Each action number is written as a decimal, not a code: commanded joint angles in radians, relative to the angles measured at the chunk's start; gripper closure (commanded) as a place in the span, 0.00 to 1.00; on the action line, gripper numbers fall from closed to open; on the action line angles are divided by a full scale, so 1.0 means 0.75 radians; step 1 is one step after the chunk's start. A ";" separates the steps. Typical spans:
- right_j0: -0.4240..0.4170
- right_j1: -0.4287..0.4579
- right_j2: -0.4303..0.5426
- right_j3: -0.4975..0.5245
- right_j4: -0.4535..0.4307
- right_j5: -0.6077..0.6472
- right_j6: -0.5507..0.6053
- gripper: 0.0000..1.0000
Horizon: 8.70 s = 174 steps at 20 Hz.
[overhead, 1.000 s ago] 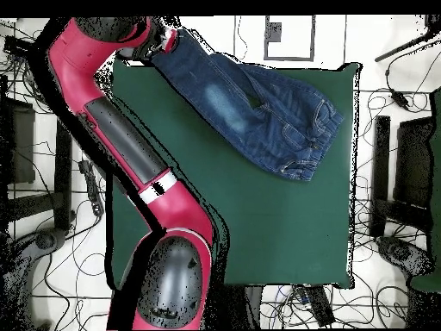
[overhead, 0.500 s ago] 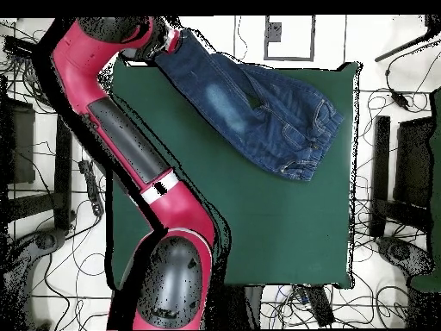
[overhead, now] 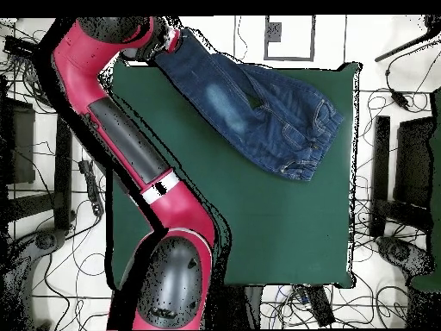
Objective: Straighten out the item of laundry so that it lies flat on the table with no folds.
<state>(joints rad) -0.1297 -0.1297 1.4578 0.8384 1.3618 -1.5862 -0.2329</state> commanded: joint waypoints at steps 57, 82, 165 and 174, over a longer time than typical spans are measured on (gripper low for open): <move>0.012 -0.025 -0.071 -0.025 0.096 -0.123 0.310 0.00; -0.742 -0.193 0.102 1.396 0.432 -0.181 1.808 0.00; -0.855 -0.507 -0.656 1.735 0.748 0.749 2.426 0.00; -0.838 -0.457 -0.725 1.705 0.721 0.752 2.392 0.00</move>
<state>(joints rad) -0.7947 -0.5390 1.0129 2.0691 1.8753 -1.1179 1.5233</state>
